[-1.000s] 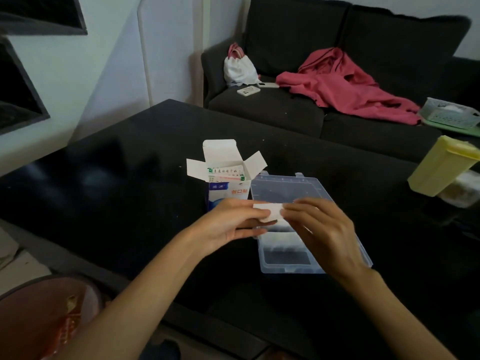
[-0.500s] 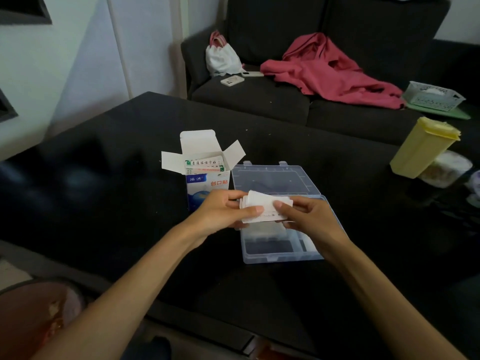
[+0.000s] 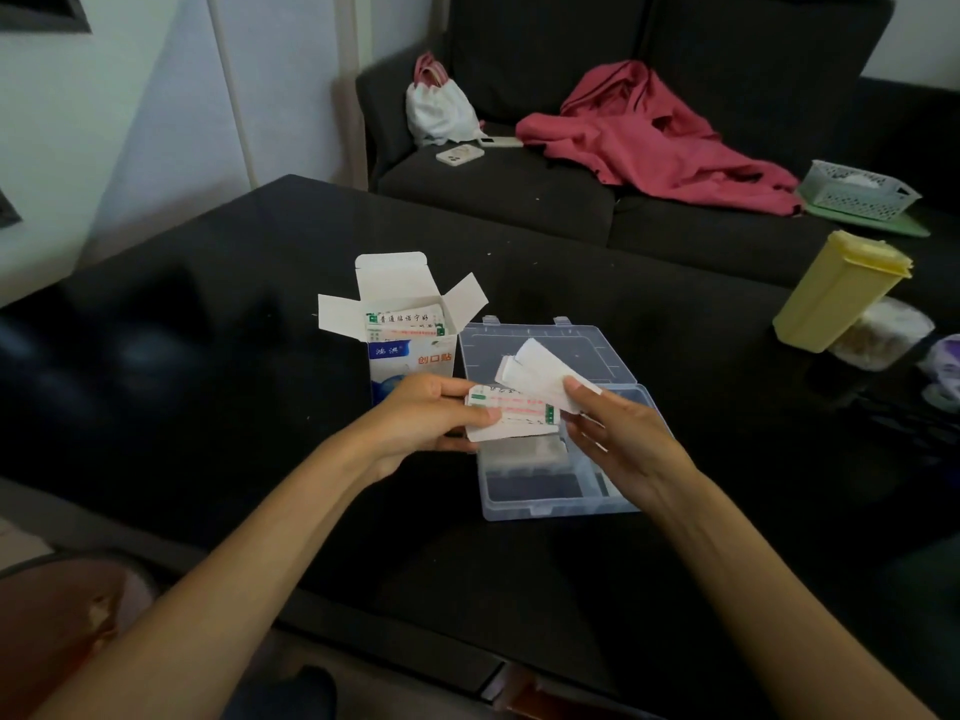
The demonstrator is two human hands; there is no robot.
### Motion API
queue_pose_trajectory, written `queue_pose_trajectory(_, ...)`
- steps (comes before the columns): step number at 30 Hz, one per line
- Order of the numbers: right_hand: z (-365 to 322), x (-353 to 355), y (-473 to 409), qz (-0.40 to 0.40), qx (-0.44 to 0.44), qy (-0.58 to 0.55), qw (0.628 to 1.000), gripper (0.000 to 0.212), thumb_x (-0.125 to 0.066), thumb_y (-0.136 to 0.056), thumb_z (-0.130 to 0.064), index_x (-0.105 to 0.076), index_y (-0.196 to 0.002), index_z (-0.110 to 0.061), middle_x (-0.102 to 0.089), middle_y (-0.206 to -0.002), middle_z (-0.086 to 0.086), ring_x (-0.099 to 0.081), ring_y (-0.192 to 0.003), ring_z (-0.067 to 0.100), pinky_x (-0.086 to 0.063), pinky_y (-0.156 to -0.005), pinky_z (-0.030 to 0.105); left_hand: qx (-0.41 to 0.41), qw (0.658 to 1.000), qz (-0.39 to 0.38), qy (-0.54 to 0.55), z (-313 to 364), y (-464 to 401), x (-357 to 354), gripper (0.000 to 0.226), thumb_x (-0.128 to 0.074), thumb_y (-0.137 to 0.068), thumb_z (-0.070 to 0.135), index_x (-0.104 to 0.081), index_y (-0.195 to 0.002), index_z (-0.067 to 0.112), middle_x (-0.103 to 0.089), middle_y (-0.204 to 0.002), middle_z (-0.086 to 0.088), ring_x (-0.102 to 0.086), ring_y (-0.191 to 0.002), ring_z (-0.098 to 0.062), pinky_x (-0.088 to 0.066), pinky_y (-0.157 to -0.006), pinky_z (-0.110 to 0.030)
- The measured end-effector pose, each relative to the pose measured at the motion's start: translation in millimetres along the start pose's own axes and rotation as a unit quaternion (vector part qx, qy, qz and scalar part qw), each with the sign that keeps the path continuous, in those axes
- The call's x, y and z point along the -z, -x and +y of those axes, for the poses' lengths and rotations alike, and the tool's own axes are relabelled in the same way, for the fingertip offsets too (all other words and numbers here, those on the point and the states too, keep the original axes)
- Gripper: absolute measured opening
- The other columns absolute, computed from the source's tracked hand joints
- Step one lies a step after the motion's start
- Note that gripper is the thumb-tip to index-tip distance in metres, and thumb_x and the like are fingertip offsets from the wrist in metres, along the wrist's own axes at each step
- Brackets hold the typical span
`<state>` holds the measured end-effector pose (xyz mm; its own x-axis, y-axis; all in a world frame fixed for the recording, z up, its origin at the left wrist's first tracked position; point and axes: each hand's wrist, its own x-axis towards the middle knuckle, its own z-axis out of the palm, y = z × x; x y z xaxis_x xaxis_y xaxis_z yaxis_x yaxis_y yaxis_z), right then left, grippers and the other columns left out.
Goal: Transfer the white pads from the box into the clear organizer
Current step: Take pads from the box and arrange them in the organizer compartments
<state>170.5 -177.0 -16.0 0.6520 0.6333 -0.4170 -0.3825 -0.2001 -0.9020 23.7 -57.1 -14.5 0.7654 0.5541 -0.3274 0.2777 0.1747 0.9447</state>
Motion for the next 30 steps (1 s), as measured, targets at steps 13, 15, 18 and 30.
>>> queue_pose_trajectory(13,-36,20,-18,0.016,0.168,0.326,0.93,0.023,-0.058,-0.089,-0.008,-0.064,-0.111,-0.012,-0.058,-0.109,0.006,-0.057,-0.092,0.014,-0.049,-0.067,0.018,-0.051,0.99,0.131,-0.03,4,20,25,0.03,-0.065,-0.085,0.01,-0.062,-0.113,0.021,-0.064,-0.09,0.013,-0.064,-0.084,-0.004,-0.053,-0.055,-0.015)
queue_pose_trajectory(15,-35,13,-23,-0.011,0.202,0.419,0.885,0.022,-0.057,-0.09,-0.008,-0.065,-0.109,-0.011,-0.059,-0.104,0.004,-0.057,-0.086,0.012,-0.046,-0.063,0.015,-0.07,0.987,0.143,-0.029,3,23,26,0.031,-0.065,-0.085,0.009,-0.062,-0.114,0.02,-0.066,-0.087,0.014,-0.065,-0.081,-0.002,-0.054,-0.056,-0.015)
queue_pose_trajectory(18,-31,-3,-29,-0.045,0.227,0.482,0.845,0.02,-0.056,-0.09,-0.01,-0.066,-0.108,-0.014,-0.06,-0.097,0.0,-0.055,-0.071,0.006,-0.042,-0.058,0.013,-0.081,0.985,0.155,-0.001,5,24,27,0.029,-0.065,-0.086,0.008,-0.063,-0.111,0.021,-0.067,-0.086,0.014,-0.066,-0.077,-0.001,-0.053,-0.055,-0.015)
queue_pose_trajectory(30,-24,-22,-56,-0.099,0.227,0.581,0.775,0.016,-0.06,-0.089,-0.013,-0.07,-0.1,-0.008,-0.069,-0.103,0.01,-0.058,-0.071,0.009,-0.044,-0.063,0.014,-0.075,0.986,0.151,0.02,8,24,28,0.035,-0.064,-0.087,0.009,-0.062,-0.12,0.019,-0.064,-0.095,0.012,-0.063,-0.089,-0.008,-0.055,-0.057,-0.016)
